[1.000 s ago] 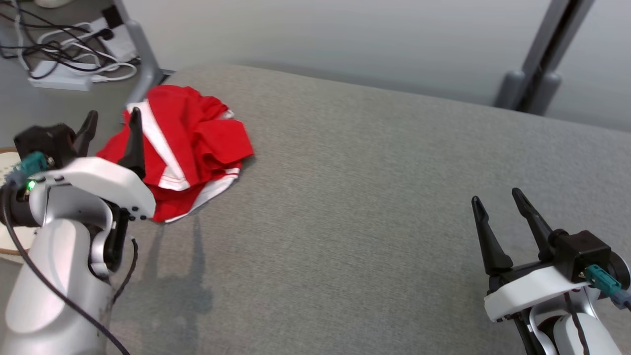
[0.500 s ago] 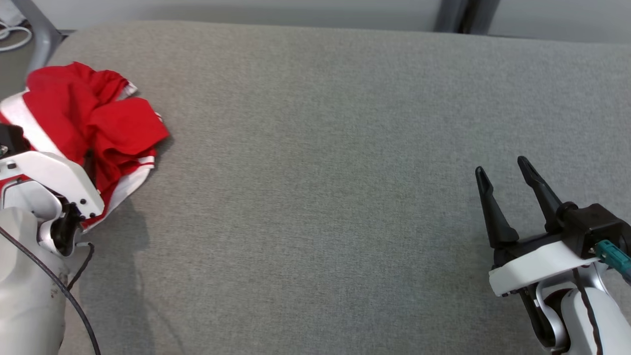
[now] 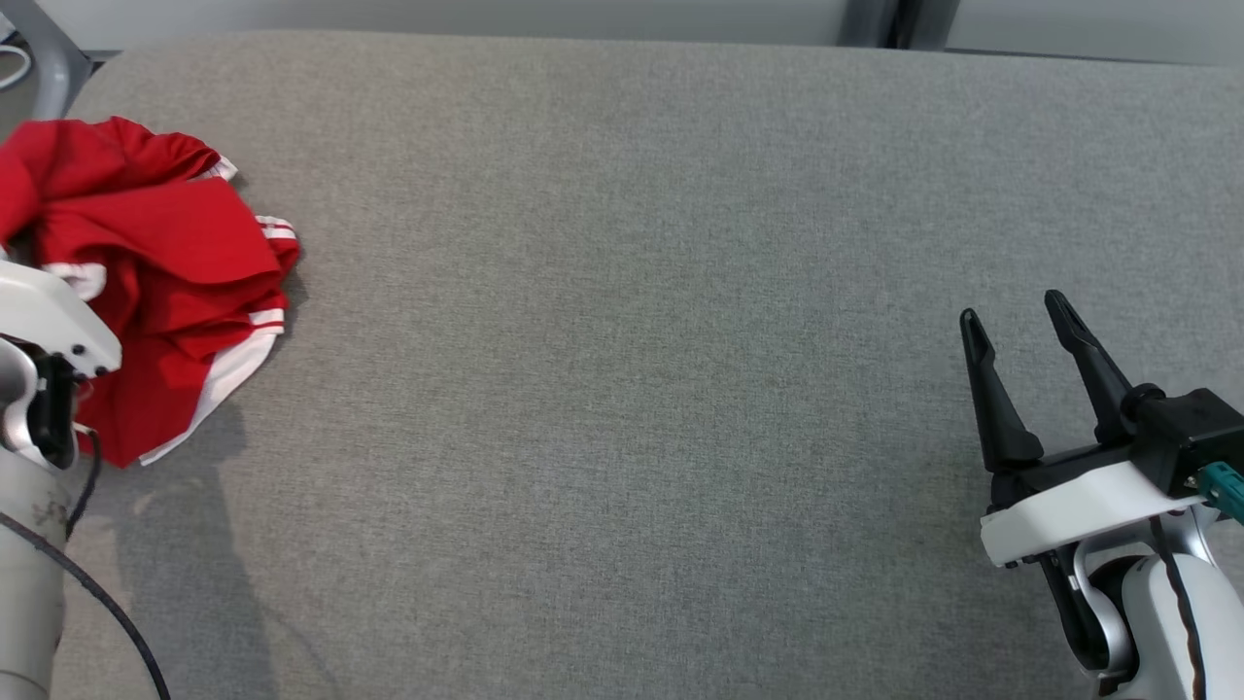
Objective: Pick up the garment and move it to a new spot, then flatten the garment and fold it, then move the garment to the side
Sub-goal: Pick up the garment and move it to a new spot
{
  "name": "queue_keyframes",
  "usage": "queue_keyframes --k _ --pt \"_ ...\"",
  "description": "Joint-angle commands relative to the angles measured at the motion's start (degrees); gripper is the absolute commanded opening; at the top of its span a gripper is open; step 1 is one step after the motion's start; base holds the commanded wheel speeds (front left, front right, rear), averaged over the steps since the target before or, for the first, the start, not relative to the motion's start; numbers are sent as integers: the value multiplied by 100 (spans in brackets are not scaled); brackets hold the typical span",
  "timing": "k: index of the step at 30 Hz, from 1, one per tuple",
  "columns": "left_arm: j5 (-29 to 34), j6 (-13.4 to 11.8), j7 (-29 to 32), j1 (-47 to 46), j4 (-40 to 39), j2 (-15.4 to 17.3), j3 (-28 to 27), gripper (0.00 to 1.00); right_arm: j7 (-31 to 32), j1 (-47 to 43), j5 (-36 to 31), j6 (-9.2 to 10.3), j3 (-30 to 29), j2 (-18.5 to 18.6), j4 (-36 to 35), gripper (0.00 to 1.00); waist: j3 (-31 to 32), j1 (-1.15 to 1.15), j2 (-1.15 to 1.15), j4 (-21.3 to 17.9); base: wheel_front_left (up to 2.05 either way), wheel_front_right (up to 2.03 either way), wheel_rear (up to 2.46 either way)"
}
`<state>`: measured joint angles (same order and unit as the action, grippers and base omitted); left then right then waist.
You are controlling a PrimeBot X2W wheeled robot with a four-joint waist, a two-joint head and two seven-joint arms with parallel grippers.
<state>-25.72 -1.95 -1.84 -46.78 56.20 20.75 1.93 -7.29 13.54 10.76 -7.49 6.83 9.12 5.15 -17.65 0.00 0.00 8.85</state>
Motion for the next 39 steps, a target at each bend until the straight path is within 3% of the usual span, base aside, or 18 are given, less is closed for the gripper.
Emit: queue_keyframes --k 1,8,12,17,23,26,31,39 --pt "20 -11 -120 -114 -58 64 -35 0 -58 -20 -8 -1 -28 -5 17 100 76 0 0 28 0 0 0" --pt "17 -70 -815 131 -643 175 -120 0 -85 -205 -44 -1 -142 -121 47 100 489 0 0 61 0 0 0" --pt "61 -203 -920 540 -1396 97 -79 0 -104 -343 -49 -1 -211 -205 42 100 724 0 0 50 0 0 0" --pt "189 -543 -709 1495 -2945 -24 61 0 -67 -529 -74 -1 -286 -297 -11 100 1001 0 0 -4 0 0 0" --pt "420 -1049 -37 2830 -5260 -209 392 0 -13 -700 -123 -1 -381 -408 -180 100 1172 0 0 -176 0 0 0" --pt "537 -1162 277 3281 -6111 -280 671 0 18 -702 -130 -1 -389 -428 -250 100 1190 0 0 -328 0 0 0" --pt "670 -1074 585 3503 -6807 -458 1258 0 82 -632 -136 -1 -319 -455 -359 100 1169 0 0 -738 0 0 0" --pt "764 -599 719 3059 -6836 -798 2172 0 58 -620 -51 -1 -237 -492 -368 100 1035 0 0 -1497 0 0 0"
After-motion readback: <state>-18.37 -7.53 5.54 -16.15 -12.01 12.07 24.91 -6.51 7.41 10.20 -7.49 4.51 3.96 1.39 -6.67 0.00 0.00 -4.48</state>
